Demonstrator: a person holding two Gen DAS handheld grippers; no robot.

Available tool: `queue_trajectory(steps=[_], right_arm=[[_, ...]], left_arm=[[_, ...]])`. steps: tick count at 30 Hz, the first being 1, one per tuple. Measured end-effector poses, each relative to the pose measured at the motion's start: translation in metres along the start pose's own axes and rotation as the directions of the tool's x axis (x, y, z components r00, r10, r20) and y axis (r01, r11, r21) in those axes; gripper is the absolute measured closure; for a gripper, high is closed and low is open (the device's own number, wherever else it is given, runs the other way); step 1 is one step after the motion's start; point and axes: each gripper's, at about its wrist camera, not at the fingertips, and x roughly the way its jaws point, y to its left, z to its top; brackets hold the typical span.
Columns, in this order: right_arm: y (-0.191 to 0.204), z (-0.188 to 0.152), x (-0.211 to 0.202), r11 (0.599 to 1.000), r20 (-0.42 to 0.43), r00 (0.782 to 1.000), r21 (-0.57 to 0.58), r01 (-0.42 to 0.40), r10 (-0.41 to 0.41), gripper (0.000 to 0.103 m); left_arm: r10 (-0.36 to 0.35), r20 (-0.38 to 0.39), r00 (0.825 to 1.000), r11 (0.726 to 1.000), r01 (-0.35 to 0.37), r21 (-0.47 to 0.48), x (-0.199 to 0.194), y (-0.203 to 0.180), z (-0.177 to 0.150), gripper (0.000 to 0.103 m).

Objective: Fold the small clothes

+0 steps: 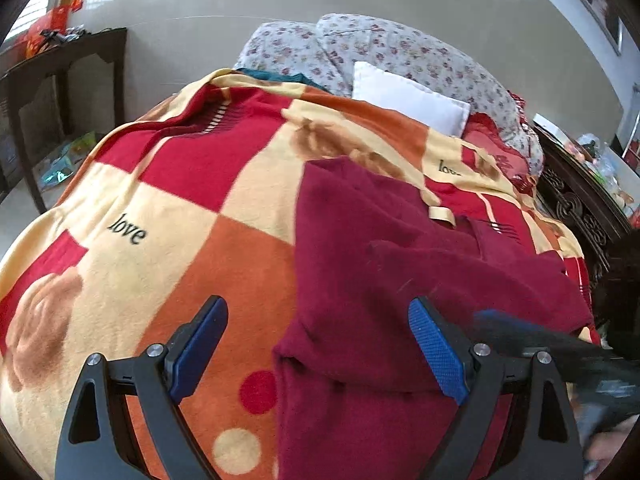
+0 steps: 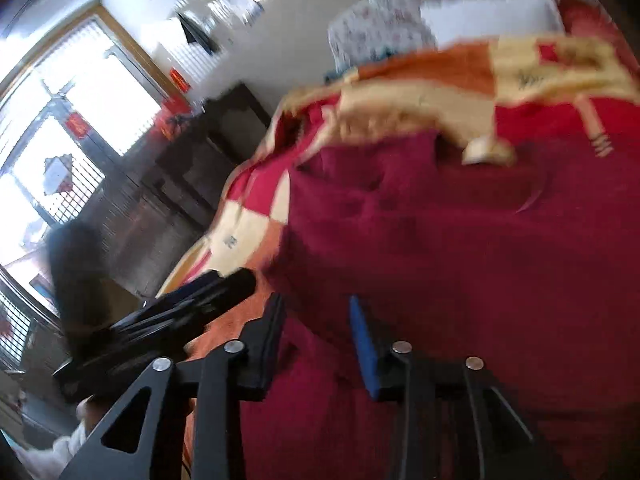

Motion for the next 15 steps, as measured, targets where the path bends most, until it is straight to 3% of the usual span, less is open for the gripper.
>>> queue_trajectory(steps=[2,4,6,9,11,12,15], right_arm=[[-0.006,-0.003,-0.041,0.998,0.068,0.996,-0.022,0.061,-0.059,0.044],[-0.019,-0.007,-0.078,0.983,0.115,0.978,-0.034,0.179,-0.174,0.043],[-0.035,-0.015,-0.105,0.969,0.151,0.958,-0.003,0.247,-0.244,0.043],[-0.077,-0.025,-0.157,0.944,0.195,0.925,0.117,0.308,-0.326,0.042],[-0.1,-0.029,-0.177,0.9,0.187,0.882,0.148,0.41,-0.432,0.041],[-0.107,-0.031,-0.181,0.889,0.176,0.873,0.15,0.433,-0.455,0.039],[-0.123,-0.038,-0.179,0.889,0.137,0.881,0.143,0.435,-0.453,0.04]], left_arm=[[-0.024,-0.019,1.0,1.0,0.024,-0.001,0.007,-0.008,-0.001,0.012],[-0.055,-0.038,0.998,0.998,0.054,-0.013,0.012,-0.015,-0.002,0.012],[-0.055,-0.032,0.998,0.998,0.055,-0.019,0.015,-0.023,-0.003,0.012],[0.04,-0.054,0.998,0.999,-0.038,0.038,0.027,-0.038,-0.005,0.012],[0.093,-0.054,0.994,0.994,-0.09,0.061,0.033,-0.041,-0.009,0.012],[0.103,-0.045,0.994,0.993,-0.1,0.063,0.033,-0.042,-0.01,0.012],[0.101,-0.056,0.993,0.994,-0.099,0.039,0.038,-0.039,-0.012,0.012]])
